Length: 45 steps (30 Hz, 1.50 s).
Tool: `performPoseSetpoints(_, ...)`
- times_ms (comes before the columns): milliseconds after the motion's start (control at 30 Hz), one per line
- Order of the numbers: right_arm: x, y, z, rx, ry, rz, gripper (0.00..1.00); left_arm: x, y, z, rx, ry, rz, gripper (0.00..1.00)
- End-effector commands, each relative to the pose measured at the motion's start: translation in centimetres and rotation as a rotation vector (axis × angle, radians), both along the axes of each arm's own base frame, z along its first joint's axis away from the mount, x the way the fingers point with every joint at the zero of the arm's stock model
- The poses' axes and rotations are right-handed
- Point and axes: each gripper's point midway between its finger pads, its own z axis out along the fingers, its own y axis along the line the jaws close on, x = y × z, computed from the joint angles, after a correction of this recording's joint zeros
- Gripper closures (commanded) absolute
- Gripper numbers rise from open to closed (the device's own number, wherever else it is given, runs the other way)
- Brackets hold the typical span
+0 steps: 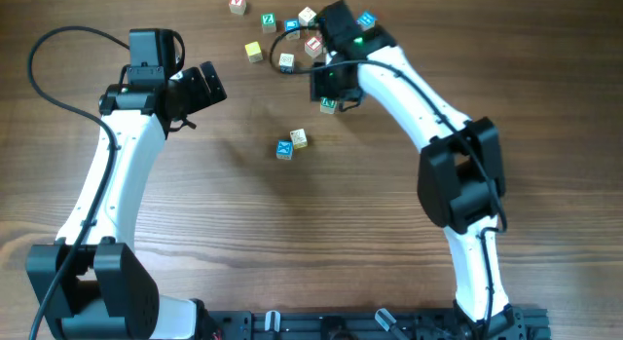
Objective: Form a circle
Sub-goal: 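Carry the green N block down toward the two placed blocks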
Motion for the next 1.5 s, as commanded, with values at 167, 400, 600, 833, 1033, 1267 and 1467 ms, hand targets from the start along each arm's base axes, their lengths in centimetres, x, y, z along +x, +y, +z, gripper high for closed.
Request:
performPoseSetpoints(167,-0.6,-0.7,-3.8,-0.075,0.053,-0.045,0.41,0.1,0.3,-0.1,0.003,0.000,0.017,0.00)
performPoseSetpoints(400,-0.8,-0.8,-4.4,-0.083,0.065,-0.044,0.47,0.1,0.3,-0.1,0.003,0.000,0.017,0.00)
performPoseSetpoints(600,-0.8,-0.9,-4.4,-0.082,0.068,-0.050,0.48,0.1,0.3,-0.1,0.003,0.000,0.017,0.00)
performPoseSetpoints(833,-0.7,-1.9,-5.4,-0.124,0.058,-0.106,0.53,0.1,0.3,-0.1,0.003,0.000,0.017,0.00)
performPoseSetpoints(1033,-1.3,-1.1,-5.2,-0.085,0.084,-0.070,0.66,0.1,0.3,-0.1,0.003,0.000,0.017,0.00)
performPoseSetpoints(1267,-4.6,-0.6,-0.9,-0.033,0.157,0.074,0.71,0.1,0.3,-0.1,0.003,0.000,0.017,0.00)
performPoseSetpoints(1467,-10.6,-0.1,-0.2,0.002,0.361,0.220,0.71,0.1,0.3,-0.1,0.003,0.000,0.017,0.00)
